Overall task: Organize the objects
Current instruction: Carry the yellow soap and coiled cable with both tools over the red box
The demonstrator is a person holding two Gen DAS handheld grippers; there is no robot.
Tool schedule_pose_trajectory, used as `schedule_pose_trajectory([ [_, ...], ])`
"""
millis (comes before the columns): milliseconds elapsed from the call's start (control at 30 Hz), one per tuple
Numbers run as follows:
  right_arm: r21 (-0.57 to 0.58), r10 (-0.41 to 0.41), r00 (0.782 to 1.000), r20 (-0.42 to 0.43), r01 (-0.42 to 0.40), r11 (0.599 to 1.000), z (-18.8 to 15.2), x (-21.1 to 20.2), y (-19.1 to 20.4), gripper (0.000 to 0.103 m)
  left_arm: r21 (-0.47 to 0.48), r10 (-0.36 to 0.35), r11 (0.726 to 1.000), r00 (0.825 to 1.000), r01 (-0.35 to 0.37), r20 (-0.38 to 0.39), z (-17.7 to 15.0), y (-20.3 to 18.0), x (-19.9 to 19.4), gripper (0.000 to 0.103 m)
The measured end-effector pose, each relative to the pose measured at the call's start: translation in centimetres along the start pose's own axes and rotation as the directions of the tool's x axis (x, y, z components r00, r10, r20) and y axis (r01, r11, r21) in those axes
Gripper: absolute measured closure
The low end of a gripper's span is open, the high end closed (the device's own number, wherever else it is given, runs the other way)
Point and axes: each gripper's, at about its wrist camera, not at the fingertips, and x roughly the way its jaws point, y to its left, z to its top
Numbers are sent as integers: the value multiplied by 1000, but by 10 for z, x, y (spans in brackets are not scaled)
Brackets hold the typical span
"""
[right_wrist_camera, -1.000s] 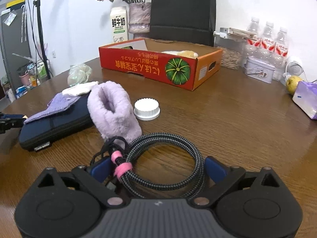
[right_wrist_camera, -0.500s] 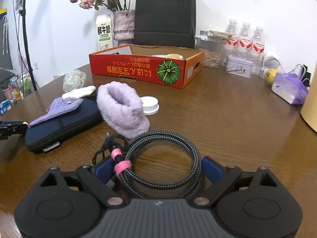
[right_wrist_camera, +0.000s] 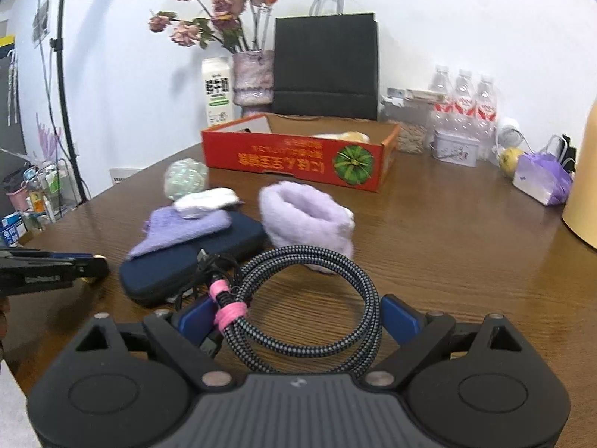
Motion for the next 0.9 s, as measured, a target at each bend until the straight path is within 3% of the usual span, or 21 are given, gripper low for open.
schedule_pose_trajectory([
  [500,-44,16,998,58,-13,999,36,4,33,10,31,-11,999,996,8,85,40,-4,-17,82],
  [900,-68,22,996,83,-16,998,73,26,40,10,60,-28,998,993,21,112,81,-17,1,82],
])
